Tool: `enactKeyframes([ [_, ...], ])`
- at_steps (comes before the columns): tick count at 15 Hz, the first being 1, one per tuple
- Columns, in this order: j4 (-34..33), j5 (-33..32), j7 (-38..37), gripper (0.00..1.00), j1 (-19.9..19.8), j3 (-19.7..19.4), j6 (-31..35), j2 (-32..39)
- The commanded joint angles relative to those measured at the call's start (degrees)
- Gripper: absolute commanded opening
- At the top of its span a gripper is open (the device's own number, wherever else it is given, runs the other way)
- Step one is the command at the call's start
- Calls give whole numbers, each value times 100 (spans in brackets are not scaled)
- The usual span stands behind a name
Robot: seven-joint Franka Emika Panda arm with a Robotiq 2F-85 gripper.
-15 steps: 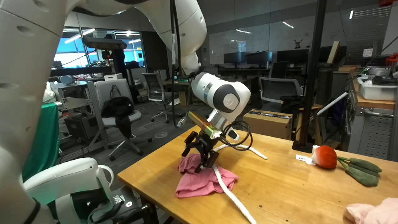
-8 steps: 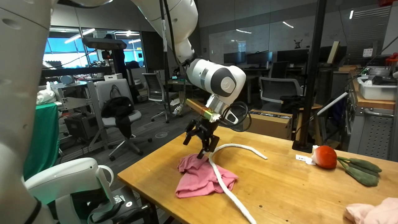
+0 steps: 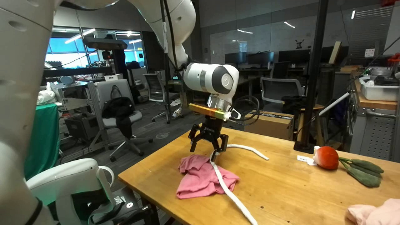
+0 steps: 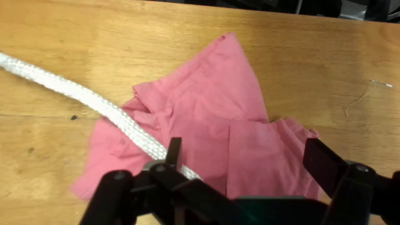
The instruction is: Separate the clothes, rope and plush toy on the table
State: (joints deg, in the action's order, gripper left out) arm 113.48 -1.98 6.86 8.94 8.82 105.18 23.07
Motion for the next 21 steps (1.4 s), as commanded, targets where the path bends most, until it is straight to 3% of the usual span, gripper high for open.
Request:
enactKeyframes([
  [1,-178,-166,412,100,7,49,238,73],
  [14,-227,-27,1737,100,-232,118,1373,100],
  [21,-104,429,1446,100,-240,165,2115,261],
])
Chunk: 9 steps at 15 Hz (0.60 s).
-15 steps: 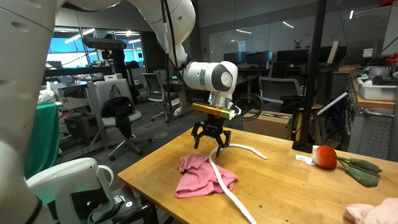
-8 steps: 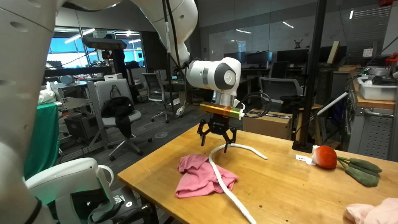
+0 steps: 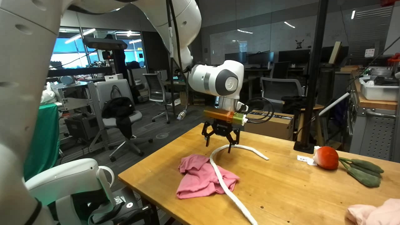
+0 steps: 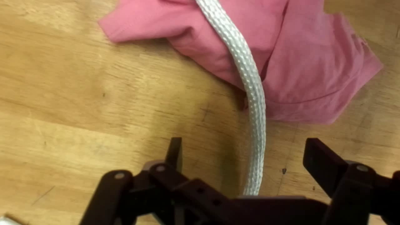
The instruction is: Separate the clothes, rope and plush toy on the table
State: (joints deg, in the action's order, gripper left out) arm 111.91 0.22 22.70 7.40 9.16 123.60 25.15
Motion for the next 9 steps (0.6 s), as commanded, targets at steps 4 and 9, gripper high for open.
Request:
enactKeyframes([
  [4,124,359,-302,100,-48,167,361,144],
  [9,257,254,-476,100,30,191,535,246],
])
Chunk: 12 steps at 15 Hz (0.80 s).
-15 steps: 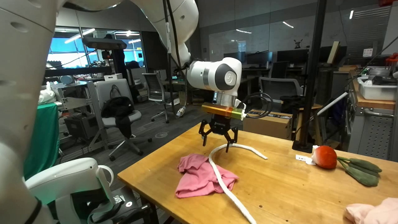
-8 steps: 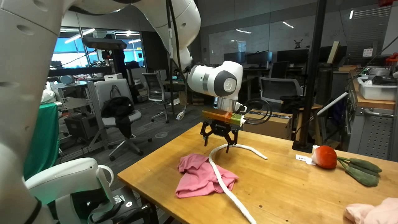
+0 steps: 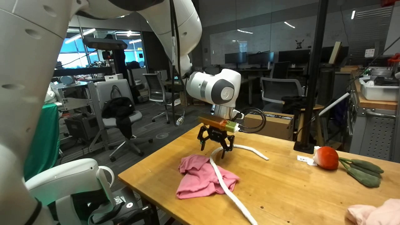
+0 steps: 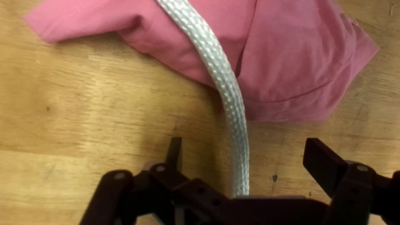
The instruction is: Separate the clothes, rope and plush toy on the table
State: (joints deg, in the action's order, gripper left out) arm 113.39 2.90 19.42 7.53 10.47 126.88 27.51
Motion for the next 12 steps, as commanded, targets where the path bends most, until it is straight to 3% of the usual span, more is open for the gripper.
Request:
enactKeyframes([
  [1,128,-16,-169,100,26,72,234,31],
  [12,162,-66,-228,100,98,110,424,148],
])
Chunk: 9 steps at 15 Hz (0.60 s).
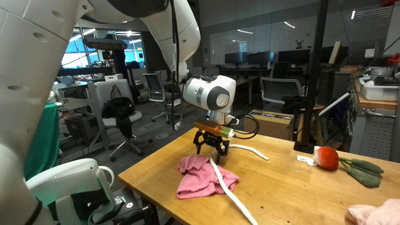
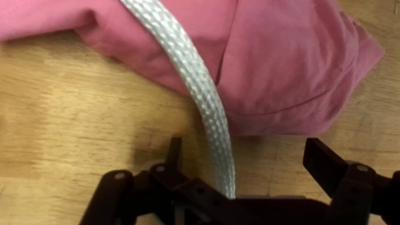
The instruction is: Separate the clothes, rope and plush toy on the table
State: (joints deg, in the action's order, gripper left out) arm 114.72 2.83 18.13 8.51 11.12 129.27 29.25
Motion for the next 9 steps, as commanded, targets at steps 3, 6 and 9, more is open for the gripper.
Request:
enactKeyframes([
  [3,27,-156,-141,100,31,4,327,-7],
  [6,34,-204,-163,100,34,-7,413,14],
  [9,32,-289,-213,100,42,-18,489,47],
])
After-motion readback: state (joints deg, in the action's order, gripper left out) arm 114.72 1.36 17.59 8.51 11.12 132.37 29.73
